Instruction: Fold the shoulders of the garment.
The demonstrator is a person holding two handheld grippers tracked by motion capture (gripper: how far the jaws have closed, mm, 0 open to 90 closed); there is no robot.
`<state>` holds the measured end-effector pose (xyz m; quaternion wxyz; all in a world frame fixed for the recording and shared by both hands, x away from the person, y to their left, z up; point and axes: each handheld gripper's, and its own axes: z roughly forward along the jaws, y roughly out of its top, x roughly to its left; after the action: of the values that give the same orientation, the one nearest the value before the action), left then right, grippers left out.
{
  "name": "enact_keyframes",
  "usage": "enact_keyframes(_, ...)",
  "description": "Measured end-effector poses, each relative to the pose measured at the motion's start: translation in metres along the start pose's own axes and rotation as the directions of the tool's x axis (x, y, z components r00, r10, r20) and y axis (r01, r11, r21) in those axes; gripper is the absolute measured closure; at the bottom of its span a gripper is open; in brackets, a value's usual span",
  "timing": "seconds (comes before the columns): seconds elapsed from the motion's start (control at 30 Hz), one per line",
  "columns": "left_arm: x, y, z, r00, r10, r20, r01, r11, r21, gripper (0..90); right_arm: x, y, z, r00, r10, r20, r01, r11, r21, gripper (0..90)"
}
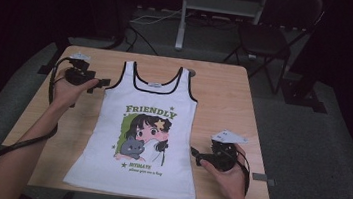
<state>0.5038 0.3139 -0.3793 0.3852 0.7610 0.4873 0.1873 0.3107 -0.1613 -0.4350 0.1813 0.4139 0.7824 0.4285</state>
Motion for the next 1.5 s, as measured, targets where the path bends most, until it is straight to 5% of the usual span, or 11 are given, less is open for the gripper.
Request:
enact_keyframes(0.27,0.005,0.013,0.037,0.9994,-0.004,-0.035,0.006,0.9980,0.062,19.3,0.000,0.000,-0.002,1.0000,0.004,0.002,-0.004,1.000,-0.003,13.6)
enact_keyframes(0.47,0.015,0.015,0.058,0.9968,-0.067,-0.044,0.071,0.9943,0.080,19.4,0.000,0.000,-0.001,1.0000,0.009,0.000,-0.009,1.000,-0.002,13.6)
enact_keyframes(0.7,0.025,0.022,0.069,0.9919,-0.120,-0.043,0.123,0.9885,0.088,19.9,0.001,0.000,0.000,0.9999,0.009,-0.006,-0.009,1.000,-0.003,13.6)
enact_keyframes(0.8,0.025,0.027,0.070,0.9931,-0.109,-0.044,0.112,0.9903,0.081,21.2,0.001,0.001,0.001,0.9999,0.008,-0.008,-0.008,1.000,-0.003,13.6)
enact_keyframes(0.87,0.024,0.030,0.071,0.9930,-0.110,-0.043,0.113,0.9911,0.071,30.9,0.001,0.001,0.001,0.9999,0.006,-0.011,-0.006,1.000,-0.005,13.6)
enact_keyframes(1.3,0.014,0.036,0.098,0.9869,-0.157,-0.038,0.160,0.9826,0.095,39.3,-0.001,0.001,0.000,0.9996,0.018,-0.021,-0.018,1.000,-0.015,13.6)
enact_keyframes(1.5,0.010,0.041,0.106,0.9887,-0.139,-0.055,0.145,0.9820,0.121,46.9,-0.002,0.001,-0.001,0.9996,0.020,-0.022,-0.020,1.000,-0.018,13.6)
